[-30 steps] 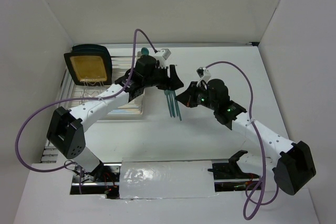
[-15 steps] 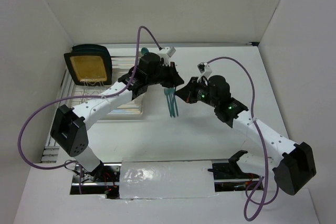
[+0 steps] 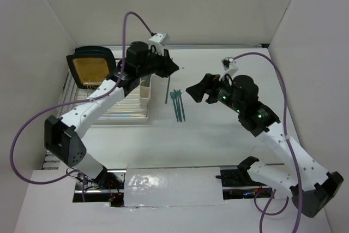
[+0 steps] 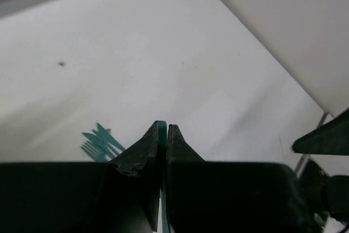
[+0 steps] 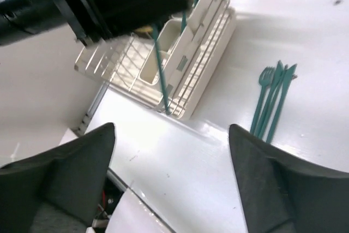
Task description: Sort the eating utensils into containers
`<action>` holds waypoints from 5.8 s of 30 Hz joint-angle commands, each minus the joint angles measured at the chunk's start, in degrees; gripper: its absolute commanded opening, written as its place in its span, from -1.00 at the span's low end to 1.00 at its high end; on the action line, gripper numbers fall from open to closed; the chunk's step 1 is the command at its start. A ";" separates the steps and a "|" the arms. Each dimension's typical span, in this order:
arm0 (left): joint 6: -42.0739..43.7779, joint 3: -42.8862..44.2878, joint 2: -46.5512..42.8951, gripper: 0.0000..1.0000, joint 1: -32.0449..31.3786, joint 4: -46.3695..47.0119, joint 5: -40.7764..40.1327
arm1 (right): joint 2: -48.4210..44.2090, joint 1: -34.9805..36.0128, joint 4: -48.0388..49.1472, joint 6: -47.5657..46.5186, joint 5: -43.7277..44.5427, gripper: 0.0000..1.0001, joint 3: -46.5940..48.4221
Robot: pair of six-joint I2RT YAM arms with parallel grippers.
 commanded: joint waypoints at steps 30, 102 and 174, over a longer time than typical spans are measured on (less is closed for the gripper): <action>17.38 -10.82 -3.60 -1.00 19.24 30.45 18.61 | 9.77 0.64 -16.17 11.75 20.48 1.00 23.62; 7.27 -28.84 -28.36 0.67 15.99 1.72 21.79 | 52.31 8.82 -3.07 -5.21 27.43 -0.20 14.30; 7.98 -29.36 -28.72 0.69 15.99 1.45 21.87 | 57.41 5.74 -2.28 -4.50 29.63 -1.00 7.37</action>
